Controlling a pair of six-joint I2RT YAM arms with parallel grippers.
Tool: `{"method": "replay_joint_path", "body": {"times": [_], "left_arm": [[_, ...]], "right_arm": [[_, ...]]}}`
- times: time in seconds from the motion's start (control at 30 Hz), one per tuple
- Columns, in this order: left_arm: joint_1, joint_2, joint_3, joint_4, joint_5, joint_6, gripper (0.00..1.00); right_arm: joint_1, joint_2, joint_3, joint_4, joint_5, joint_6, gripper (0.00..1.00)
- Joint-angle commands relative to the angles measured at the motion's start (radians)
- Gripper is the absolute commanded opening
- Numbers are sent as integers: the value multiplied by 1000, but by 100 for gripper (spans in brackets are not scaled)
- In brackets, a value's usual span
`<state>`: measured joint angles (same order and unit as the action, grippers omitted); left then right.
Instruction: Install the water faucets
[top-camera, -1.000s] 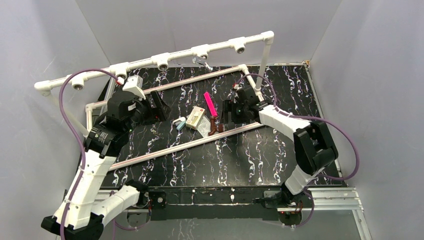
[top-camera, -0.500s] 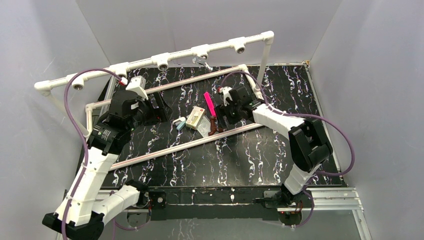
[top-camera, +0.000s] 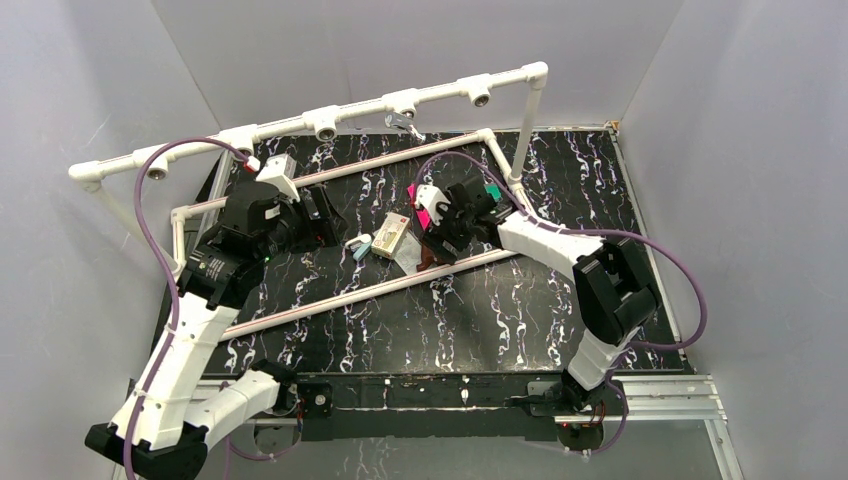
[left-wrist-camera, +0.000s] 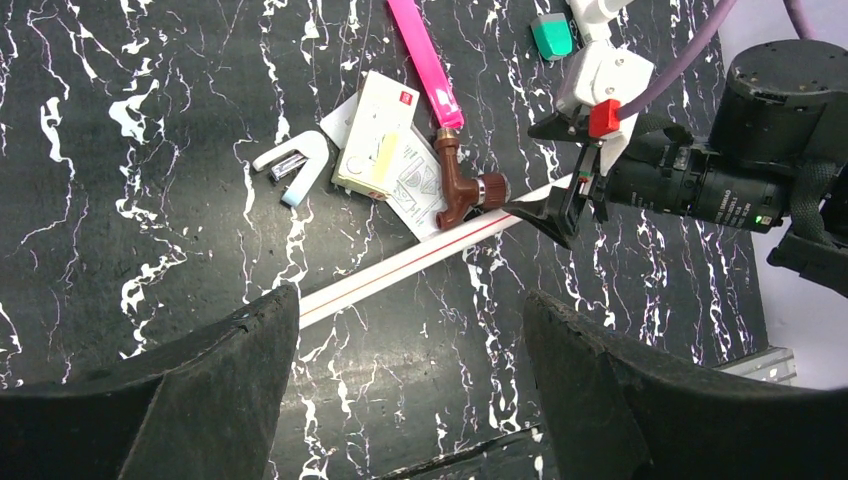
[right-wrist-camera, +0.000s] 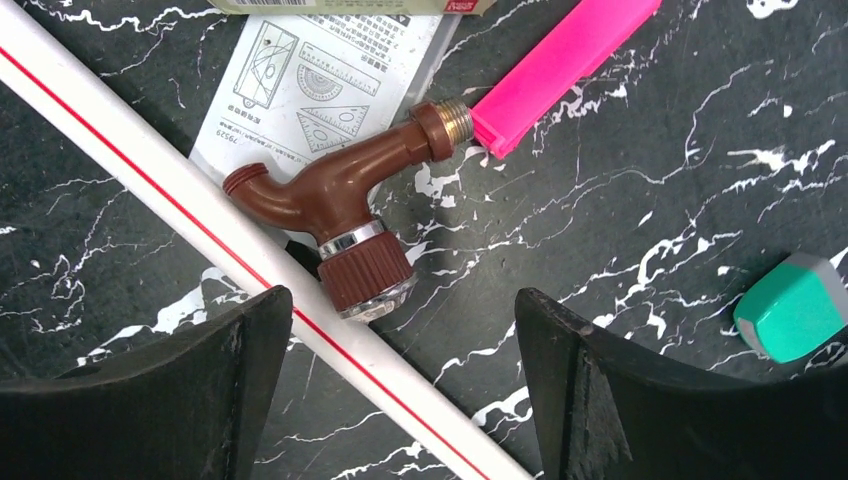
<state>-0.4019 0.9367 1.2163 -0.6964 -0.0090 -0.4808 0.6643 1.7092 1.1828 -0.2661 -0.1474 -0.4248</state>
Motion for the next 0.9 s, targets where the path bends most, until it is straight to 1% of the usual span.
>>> {"method": "replay_joint_path", "body": {"times": [0.0, 0.1, 0.23, 0.4, 0.57, 0.87], "left_arm": [[-5, -16, -14, -5, 9, 15, 79], [-6, -16, -14, -9, 9, 20, 80], [-7, -18, -15, -15, 7, 22, 79], [-9, -18, -16, -15, 6, 24, 80], [-12, -18, -14, -16, 4, 27, 80], [-17, -16, -16, -21, -5, 33, 79]], "right_arm": [[5, 40, 86, -44, -43, -134, 88], [6, 75, 131, -112, -76, -152, 85], [12, 106, 156, -152, -106, -168, 84], [20, 142, 168, -146, -72, -171, 82], [20, 191, 201, -162, -47, -173, 77], [24, 241, 215, -172, -19, -178, 71]]}}
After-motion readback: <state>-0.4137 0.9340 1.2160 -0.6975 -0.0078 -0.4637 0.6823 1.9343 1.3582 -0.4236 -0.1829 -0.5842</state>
